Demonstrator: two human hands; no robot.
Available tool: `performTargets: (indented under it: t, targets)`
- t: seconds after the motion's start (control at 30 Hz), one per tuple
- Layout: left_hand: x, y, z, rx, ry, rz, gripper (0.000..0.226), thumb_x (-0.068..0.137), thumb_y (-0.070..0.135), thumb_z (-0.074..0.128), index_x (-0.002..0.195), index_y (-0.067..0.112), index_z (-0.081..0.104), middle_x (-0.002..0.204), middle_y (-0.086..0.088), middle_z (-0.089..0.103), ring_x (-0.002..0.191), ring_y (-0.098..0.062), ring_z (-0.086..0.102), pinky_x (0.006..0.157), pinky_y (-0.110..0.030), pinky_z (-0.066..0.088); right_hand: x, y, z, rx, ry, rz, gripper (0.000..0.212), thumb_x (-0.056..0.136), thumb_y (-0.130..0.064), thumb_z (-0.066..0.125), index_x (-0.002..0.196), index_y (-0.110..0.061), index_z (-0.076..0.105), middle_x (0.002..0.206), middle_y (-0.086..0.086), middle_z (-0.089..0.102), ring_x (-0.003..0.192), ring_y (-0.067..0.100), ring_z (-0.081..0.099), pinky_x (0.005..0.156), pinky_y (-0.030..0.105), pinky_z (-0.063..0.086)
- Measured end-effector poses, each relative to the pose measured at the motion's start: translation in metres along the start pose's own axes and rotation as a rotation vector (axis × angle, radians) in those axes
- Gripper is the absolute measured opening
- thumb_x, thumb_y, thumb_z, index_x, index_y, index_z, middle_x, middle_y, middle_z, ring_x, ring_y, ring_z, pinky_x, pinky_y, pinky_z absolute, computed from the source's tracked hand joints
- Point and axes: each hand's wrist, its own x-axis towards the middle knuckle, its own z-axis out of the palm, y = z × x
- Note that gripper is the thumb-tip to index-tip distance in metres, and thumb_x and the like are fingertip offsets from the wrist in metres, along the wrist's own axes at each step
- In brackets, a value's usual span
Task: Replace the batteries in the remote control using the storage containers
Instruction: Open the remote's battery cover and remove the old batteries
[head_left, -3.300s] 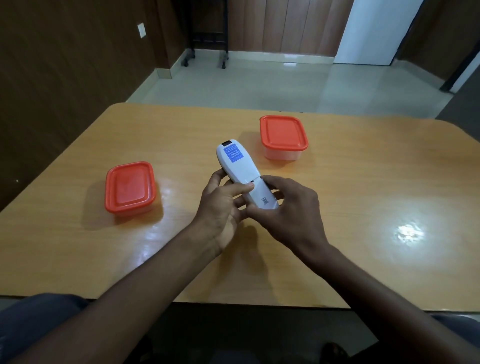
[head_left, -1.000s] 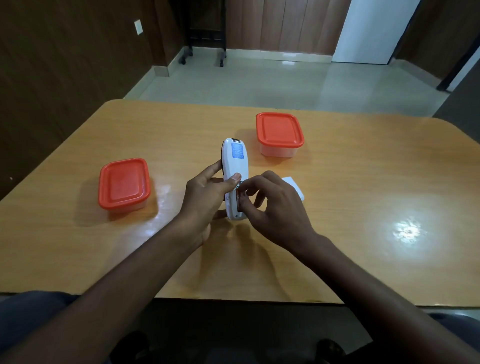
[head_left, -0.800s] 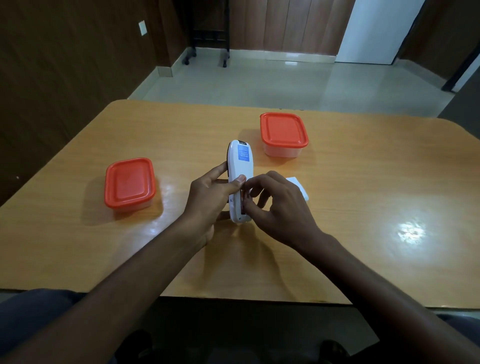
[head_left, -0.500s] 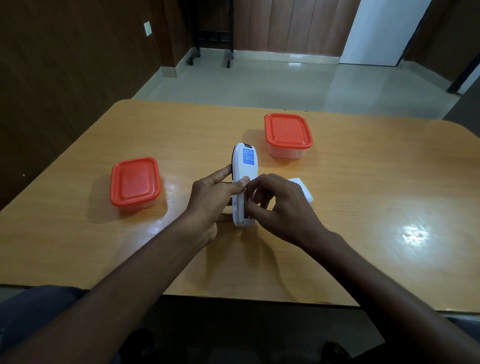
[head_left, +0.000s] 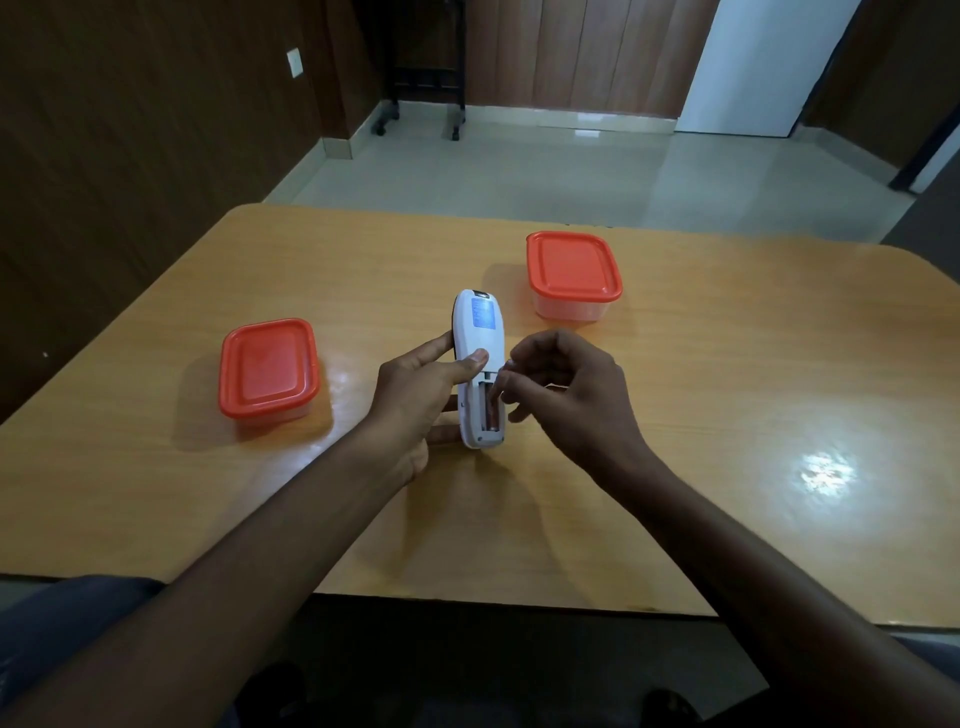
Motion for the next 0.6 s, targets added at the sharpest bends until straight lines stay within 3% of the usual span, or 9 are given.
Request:
performTargets:
  t: [0.07,0.13,0.27,0.4,0.53,0.6]
  targets:
    - [0.003,0.000,-0.002,-0.017,0.026,-0.015,0.048,0.086,0.020,0.078,0.131,0.032,0.067,0.105,-0.004,0.076,0.085,-0.025,0.074,0.058,-0.036,0.062,0.002,0.001,-0.002,-0.017,0.062,0.017,0.016,0.084,-0.005,0.076,0.097,-0.009,0.067,0.078,0.005,0.075,0.072,0.017,0.073,0.060,0.033,0.061]
    - [0.004,-0.001,-0.005,-0.034,0.040,-0.027,0.046,0.087,0.020,0.078,0.130,0.032,0.068,0.100,-0.002,0.077,0.081,-0.022,0.074,0.055,-0.032,0.060,0.005,0.010,-0.006,-0.215,0.086,-0.006,0.013,0.083,-0.008,0.074,0.095,-0.013,0.070,0.073,-0.001,0.075,0.069,0.013,0.071,0.068,0.036,0.061]
    - [0.007,-0.002,-0.011,-0.045,0.052,-0.025,0.045,0.085,0.021,0.079,0.127,0.032,0.069,0.103,-0.002,0.078,0.089,-0.026,0.075,0.066,-0.037,0.062,0.004,0.029,-0.008,-0.708,-0.045,-0.134,0.017,0.088,-0.016,0.070,0.104,-0.016,0.073,0.088,-0.001,0.076,0.082,0.017,0.069,0.084,0.036,0.053]
    - [0.007,-0.002,-0.012,-0.041,0.053,-0.017,0.044,0.085,0.022,0.080,0.126,0.033,0.070,0.099,-0.001,0.078,0.087,-0.026,0.075,0.079,-0.043,0.063,0.003,0.033,-0.005,-0.835,-0.079,-0.171,0.020,0.094,-0.022,0.066,0.111,-0.015,0.072,0.102,0.004,0.074,0.094,0.023,0.067,0.076,0.033,0.049]
    - [0.004,-0.003,-0.010,-0.011,0.021,0.014,0.046,0.085,0.023,0.079,0.129,0.034,0.069,0.102,-0.002,0.078,0.080,-0.023,0.076,0.066,-0.036,0.063,0.000,0.022,-0.005,-0.783,-0.024,-0.351,0.022,0.090,-0.028,0.072,0.105,-0.013,0.075,0.093,0.002,0.072,0.079,0.020,0.067,0.065,0.029,0.045]
    - [0.003,-0.003,-0.009,0.006,0.009,0.036,0.048,0.085,0.022,0.079,0.130,0.033,0.067,0.105,-0.004,0.078,0.082,-0.025,0.077,0.067,-0.040,0.065,-0.002,0.016,-0.004,-0.705,-0.076,-0.420,0.024,0.088,-0.032,0.074,0.104,-0.015,0.074,0.089,-0.002,0.072,0.072,0.015,0.065,0.061,0.028,0.047]
